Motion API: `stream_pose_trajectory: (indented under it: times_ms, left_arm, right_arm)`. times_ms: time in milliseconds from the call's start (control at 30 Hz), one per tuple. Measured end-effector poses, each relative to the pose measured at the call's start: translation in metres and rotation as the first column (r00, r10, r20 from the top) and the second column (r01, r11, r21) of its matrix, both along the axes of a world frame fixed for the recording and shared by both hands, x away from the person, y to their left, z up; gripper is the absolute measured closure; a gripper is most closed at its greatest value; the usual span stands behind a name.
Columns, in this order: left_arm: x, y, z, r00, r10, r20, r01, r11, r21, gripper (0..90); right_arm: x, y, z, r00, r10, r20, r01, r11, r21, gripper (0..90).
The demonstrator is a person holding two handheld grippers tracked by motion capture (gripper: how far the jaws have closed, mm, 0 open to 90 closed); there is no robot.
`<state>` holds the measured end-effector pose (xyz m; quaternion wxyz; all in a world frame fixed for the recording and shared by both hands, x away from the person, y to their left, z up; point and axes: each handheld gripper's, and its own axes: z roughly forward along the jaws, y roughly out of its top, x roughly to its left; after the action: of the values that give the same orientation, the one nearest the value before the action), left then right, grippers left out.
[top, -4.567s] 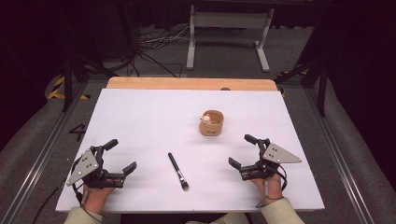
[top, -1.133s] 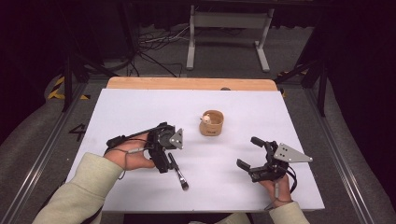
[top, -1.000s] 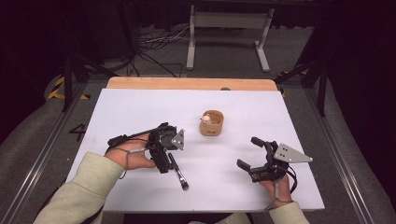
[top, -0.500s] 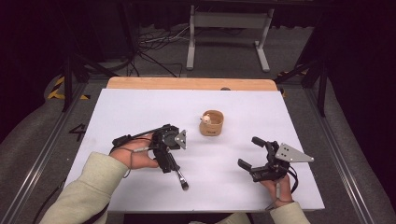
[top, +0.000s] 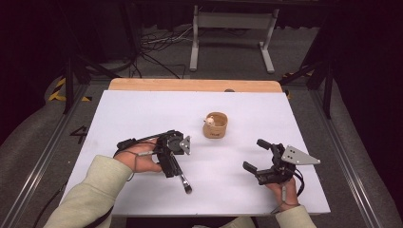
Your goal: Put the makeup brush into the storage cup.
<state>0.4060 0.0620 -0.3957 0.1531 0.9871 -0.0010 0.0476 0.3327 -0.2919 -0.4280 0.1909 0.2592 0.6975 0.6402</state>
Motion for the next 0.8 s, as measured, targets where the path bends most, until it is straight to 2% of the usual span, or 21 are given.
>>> stream_pose_trajectory:
  times_ms: [233,333,800]
  left_arm:
    - [0.001,-0.003,-0.008,0.9999,-0.014,-0.003,0.014,0.9997,0.018,5.2]
    - [0.001,-0.004,-0.012,0.9996,-0.027,0.008,0.027,0.9993,0.025,5.2]
    - [-0.001,-0.008,-0.024,0.9988,-0.035,-0.035,0.037,0.9975,0.061,6.2]
  right_arm:
    - [-0.002,-0.005,0.001,0.9999,-0.013,0.0,0.013,0.9999,0.009,0.0]
    - [-0.003,-0.006,0.001,0.9999,-0.015,-0.003,0.015,0.9998,0.01,0.0]
    - [-0.003,-0.006,0.0,0.9999,-0.012,-0.007,0.012,0.9998,0.015,0.0]
